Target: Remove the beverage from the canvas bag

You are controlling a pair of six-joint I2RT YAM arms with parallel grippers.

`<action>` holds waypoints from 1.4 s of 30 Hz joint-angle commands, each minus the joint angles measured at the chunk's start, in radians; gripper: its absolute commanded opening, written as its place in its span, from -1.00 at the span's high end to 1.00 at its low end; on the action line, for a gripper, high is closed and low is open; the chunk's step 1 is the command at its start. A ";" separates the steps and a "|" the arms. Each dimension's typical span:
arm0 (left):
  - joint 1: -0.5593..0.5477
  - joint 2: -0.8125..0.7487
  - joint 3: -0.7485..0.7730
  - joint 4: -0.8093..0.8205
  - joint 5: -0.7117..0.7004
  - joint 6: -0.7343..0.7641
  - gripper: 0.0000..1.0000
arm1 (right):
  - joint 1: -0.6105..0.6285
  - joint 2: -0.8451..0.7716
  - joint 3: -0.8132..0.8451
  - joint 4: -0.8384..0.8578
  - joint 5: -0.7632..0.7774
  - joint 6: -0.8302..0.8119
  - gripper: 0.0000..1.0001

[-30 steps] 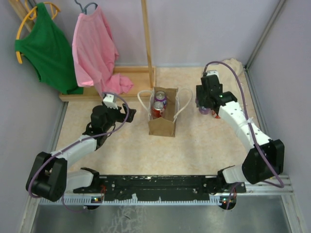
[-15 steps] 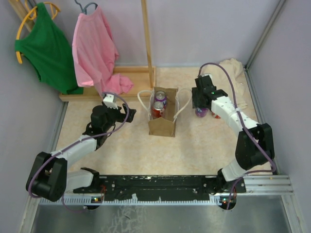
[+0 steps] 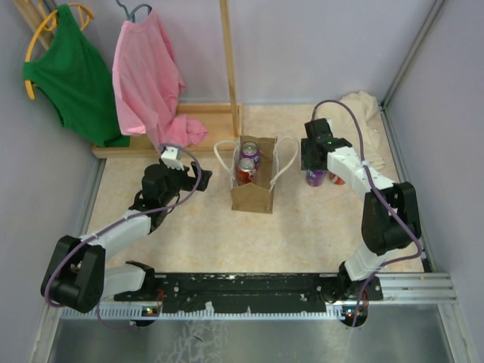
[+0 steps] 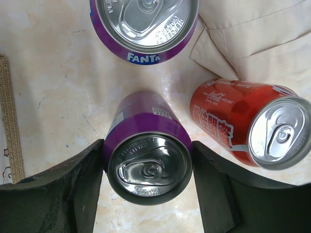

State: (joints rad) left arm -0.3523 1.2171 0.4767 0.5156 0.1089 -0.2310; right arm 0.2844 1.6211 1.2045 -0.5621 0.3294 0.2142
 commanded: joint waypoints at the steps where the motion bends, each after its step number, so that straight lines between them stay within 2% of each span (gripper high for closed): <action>1: -0.008 -0.001 0.025 0.012 0.004 0.007 -0.99 | -0.011 0.007 0.072 0.061 0.010 0.020 0.94; 2: -0.008 -0.001 0.025 0.012 0.005 0.007 -0.99 | -0.013 0.010 0.074 0.057 0.010 0.022 0.81; 5: -0.008 -0.001 0.025 0.012 0.005 0.006 -0.99 | -0.013 0.013 0.074 0.054 0.007 0.027 0.18; 6: -0.008 -0.001 0.025 0.012 0.006 0.006 -0.99 | -0.013 0.011 0.071 0.055 0.006 0.027 0.04; 8: -0.008 -0.001 0.025 0.012 0.006 0.006 -0.99 | -0.013 0.003 0.066 0.062 0.007 0.025 -0.09; 14: -0.008 0.004 0.026 0.014 0.011 0.003 -0.99 | -0.013 -0.013 0.078 0.067 0.018 0.015 -0.25; 16: -0.008 0.004 0.025 0.015 0.011 0.001 -0.99 | -0.013 -0.022 0.086 0.068 0.023 0.013 -0.39; 24: -0.008 0.004 0.026 0.017 0.012 0.001 -0.99 | -0.012 -0.064 0.113 0.091 0.036 0.000 -0.63; 33: -0.008 0.004 0.022 0.017 0.008 0.000 -0.99 | 0.007 -0.262 0.182 0.134 0.109 0.015 -0.62; 37: -0.010 0.009 0.023 0.021 0.011 -0.003 -0.99 | 0.086 -0.325 0.265 0.121 0.135 -0.008 -0.62; 42: -0.010 0.010 0.022 0.024 0.016 -0.007 -0.99 | 0.227 -0.305 0.357 0.078 0.122 -0.028 -0.60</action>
State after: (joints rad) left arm -0.3538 1.2182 0.4767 0.5159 0.1093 -0.2321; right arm 0.4194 1.3090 1.4891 -0.4900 0.4427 0.2108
